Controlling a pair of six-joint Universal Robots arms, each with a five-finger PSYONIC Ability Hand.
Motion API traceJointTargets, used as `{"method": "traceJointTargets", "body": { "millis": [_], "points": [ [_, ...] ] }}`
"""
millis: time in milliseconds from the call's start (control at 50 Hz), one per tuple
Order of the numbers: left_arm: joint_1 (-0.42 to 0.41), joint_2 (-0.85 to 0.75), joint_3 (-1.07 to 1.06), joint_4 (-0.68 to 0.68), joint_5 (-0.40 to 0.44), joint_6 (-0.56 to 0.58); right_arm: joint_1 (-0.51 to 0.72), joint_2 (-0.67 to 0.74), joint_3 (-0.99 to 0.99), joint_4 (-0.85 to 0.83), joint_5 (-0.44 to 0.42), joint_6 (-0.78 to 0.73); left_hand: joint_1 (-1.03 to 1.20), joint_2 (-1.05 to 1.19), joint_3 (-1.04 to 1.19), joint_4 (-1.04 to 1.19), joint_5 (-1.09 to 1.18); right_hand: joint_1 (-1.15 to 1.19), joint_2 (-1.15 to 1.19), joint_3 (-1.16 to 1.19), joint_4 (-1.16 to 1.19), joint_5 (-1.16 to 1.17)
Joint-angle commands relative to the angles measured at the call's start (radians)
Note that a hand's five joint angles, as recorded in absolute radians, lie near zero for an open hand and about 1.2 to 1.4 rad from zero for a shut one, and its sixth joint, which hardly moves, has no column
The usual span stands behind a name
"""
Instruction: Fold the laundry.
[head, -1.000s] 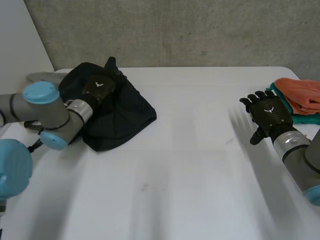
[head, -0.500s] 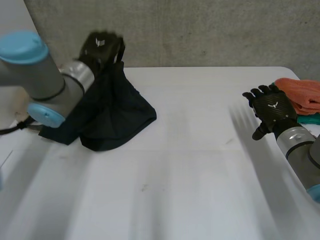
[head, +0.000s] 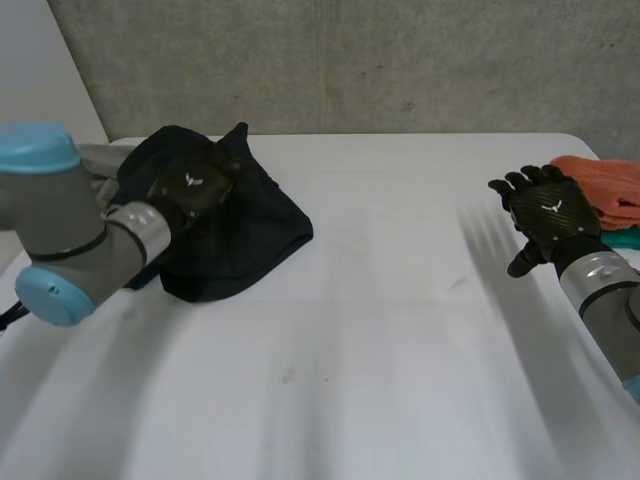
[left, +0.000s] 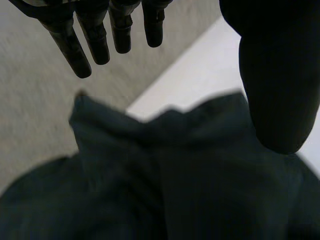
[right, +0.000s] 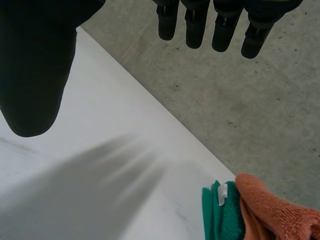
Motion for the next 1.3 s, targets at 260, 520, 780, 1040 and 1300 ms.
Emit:
{"method": "traceJointTargets", "body": {
  "millis": [260, 520, 780, 1040, 1300],
  "points": [
    [0.004, -0.169, 0.133, 0.092, -0.076, 0.020, 0.005, 0.012, 0.001, 0.001, 0.006, -0.019, 1.204, 1.191, 1.186, 1.195, 1.174, -0.051, -0.037, -0.036, -0.038, -0.049],
    [-0.185, 0.228, 0.151, 0.110, -0.125, -0.173, 0.000, -0.023, 0.004, 0.003, 0.007, -0.002, 1.204, 1.191, 1.186, 1.195, 1.174, -0.051, -0.037, -0.036, -0.038, -0.049],
    [-0.270, 0.441, 0.150, 0.058, -0.105, -0.348, -0.023, -0.083, 0.007, 0.003, 0.003, 0.078, 1.204, 1.191, 1.186, 1.195, 1.174, -0.051, -0.037, -0.036, -0.038, -0.049],
    [-0.107, 0.624, -0.307, -0.014, -0.038, -0.383, -0.011, -0.094, -0.024, 0.055, -0.039, 0.153, 1.204, 1.191, 1.186, 1.195, 1.174, -0.051, -0.037, -0.036, -0.038, -0.049],
    [0.013, 0.783, -0.495, -0.020, 0.093, -0.414, 0.213, 0.116, -0.388, 0.461, -0.342, 0.227, 1.204, 1.191, 1.186, 1.195, 1.174, -0.051, -0.037, -0.036, -0.038, -0.049]
  ]
}}
